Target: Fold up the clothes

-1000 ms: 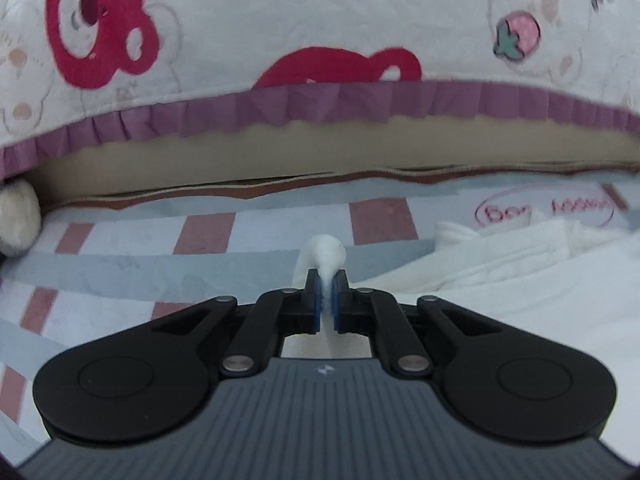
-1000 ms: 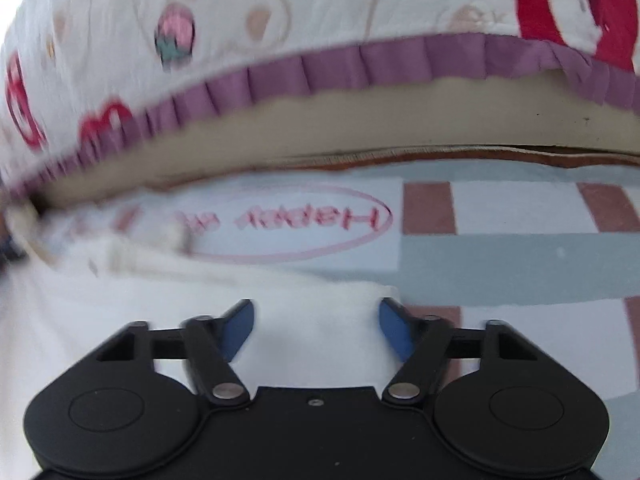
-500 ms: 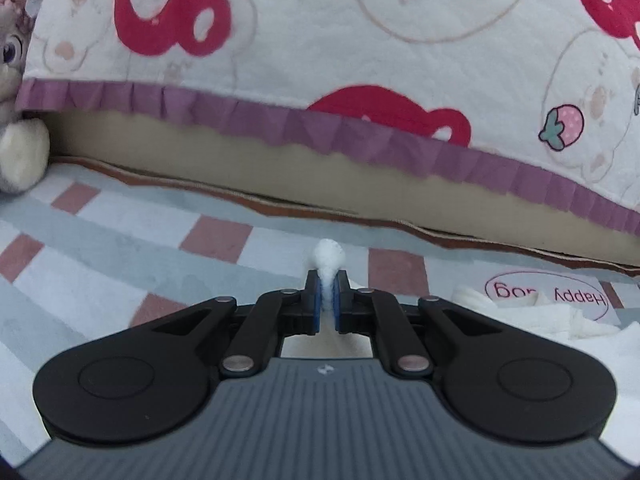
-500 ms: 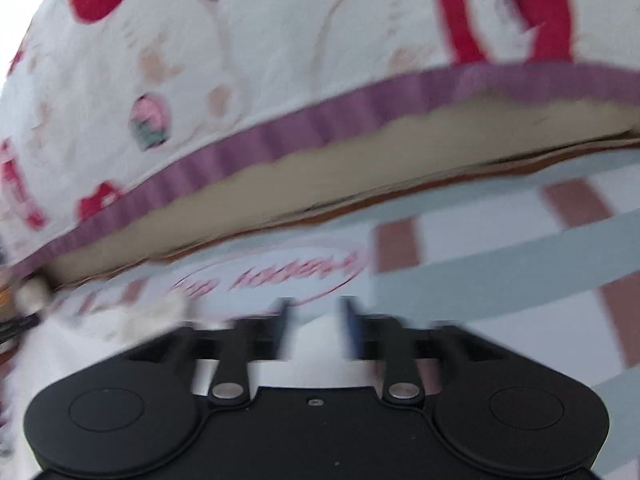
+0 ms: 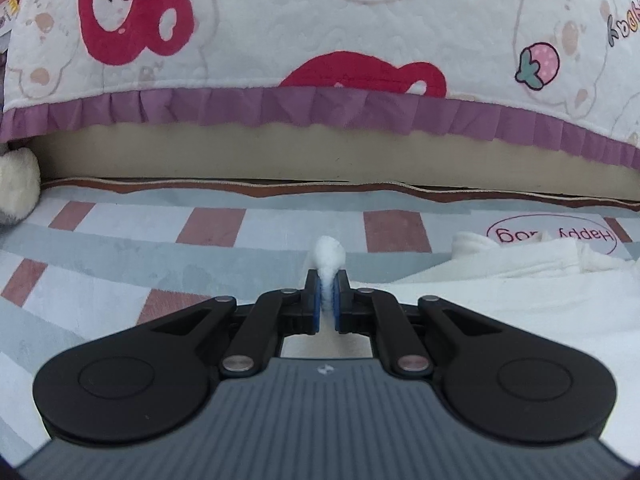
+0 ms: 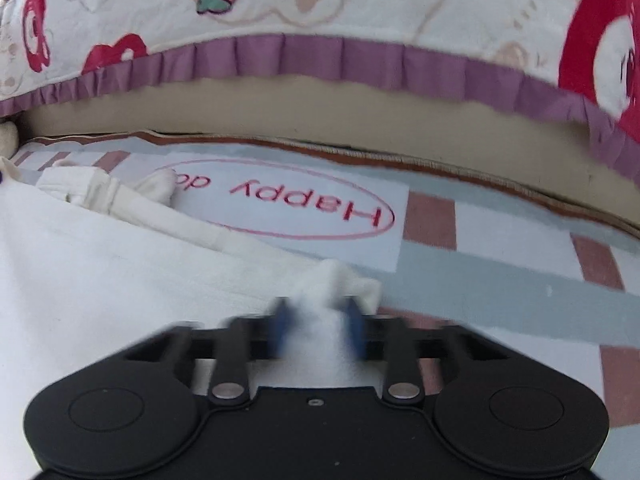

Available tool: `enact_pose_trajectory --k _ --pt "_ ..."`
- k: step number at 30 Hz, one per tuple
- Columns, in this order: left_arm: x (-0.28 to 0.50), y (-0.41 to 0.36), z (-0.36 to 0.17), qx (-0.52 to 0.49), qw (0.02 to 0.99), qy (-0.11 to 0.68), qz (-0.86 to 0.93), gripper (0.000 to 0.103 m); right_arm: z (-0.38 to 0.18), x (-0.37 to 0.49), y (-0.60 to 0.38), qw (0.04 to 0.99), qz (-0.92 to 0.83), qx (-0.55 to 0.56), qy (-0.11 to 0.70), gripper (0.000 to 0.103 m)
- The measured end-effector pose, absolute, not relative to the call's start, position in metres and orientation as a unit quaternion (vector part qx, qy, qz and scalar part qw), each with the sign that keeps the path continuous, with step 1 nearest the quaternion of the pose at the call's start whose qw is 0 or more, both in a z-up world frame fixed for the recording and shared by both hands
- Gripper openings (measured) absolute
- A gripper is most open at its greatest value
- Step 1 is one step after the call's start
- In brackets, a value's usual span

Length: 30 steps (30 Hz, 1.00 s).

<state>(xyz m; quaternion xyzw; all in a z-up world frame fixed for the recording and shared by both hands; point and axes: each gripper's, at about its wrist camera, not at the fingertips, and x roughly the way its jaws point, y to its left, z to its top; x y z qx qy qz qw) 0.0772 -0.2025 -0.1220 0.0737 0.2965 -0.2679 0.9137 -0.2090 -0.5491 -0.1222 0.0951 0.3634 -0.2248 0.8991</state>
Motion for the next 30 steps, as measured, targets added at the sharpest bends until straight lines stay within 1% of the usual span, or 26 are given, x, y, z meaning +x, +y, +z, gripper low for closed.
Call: enact_pose_trajectory --k 5,8,11,13,16,17,18,19,21,24,26,27,28,29,30 --pt "0.069 -0.199 -0.114 0.064 0.917 0.272 -0.285 0.006 -0.108 -0.22 -0.546 0.909 -0.255 0.107 0.312 0.007" --pt "0.071 -0.194 -0.108 0.047 0.914 0.267 -0.303 0.006 -0.088 -0.24 -0.553 0.918 -0.264 0.152 0.253 0.006" --pt "0.079 -0.193 -0.115 0.062 0.906 0.292 -0.301 0.01 -0.089 -0.243 -0.557 0.915 -0.274 0.157 0.253 0.006" --pt "0.083 -0.188 -0.118 0.046 0.906 0.298 -0.297 0.01 -0.094 -0.238 -0.558 0.913 -0.277 0.151 0.26 0.006" --pt "0.086 -0.18 -0.117 -0.003 0.91 0.301 -0.286 0.016 -0.092 -0.241 -0.563 0.911 -0.282 0.168 0.248 0.006" --pt "0.088 -0.179 -0.117 -0.004 0.912 0.303 -0.276 0.028 -0.096 -0.243 -0.568 0.905 -0.292 0.184 0.25 0.006" --pt "0.09 -0.179 -0.117 -0.003 0.914 0.306 -0.265 0.044 -0.103 -0.243 -0.575 0.895 -0.307 0.194 0.26 0.006" --pt "0.091 -0.179 -0.116 0.005 0.918 0.311 -0.247 0.047 -0.111 -0.243 -0.582 0.883 -0.322 0.199 0.276 0.006" --pt "0.091 -0.176 -0.112 0.017 0.918 0.323 -0.229 0.048 -0.123 -0.243 -0.591 0.869 -0.337 0.206 0.299 0.006" --pt "0.074 -0.167 -0.104 0.051 0.909 0.339 -0.237 0.048 -0.118 -0.242 -0.583 0.871 -0.341 0.184 0.303 0.006" --pt "0.054 -0.158 -0.098 0.069 0.898 0.356 -0.249 0.049 -0.111 -0.243 -0.577 0.872 -0.344 0.186 0.295 0.012" --pt "0.045 -0.152 -0.097 0.07 0.891 0.368 -0.256 0.051 -0.107 -0.244 -0.574 0.872 -0.346 0.187 0.29 0.018" --pt "0.035 -0.145 -0.097 0.07 0.885 0.378 -0.264 0.052 -0.104 -0.245 -0.571 0.873 -0.348 0.188 0.286 0.019" --pt "0.026 -0.138 -0.097 0.069 0.879 0.388 -0.27 0.052 -0.1 -0.245 -0.568 0.873 -0.35 0.189 0.282 0.024" --pt "0.018 -0.131 -0.099 0.068 0.875 0.393 -0.273 0.053 -0.096 -0.246 -0.565 0.874 -0.351 0.19 0.278 0.033"
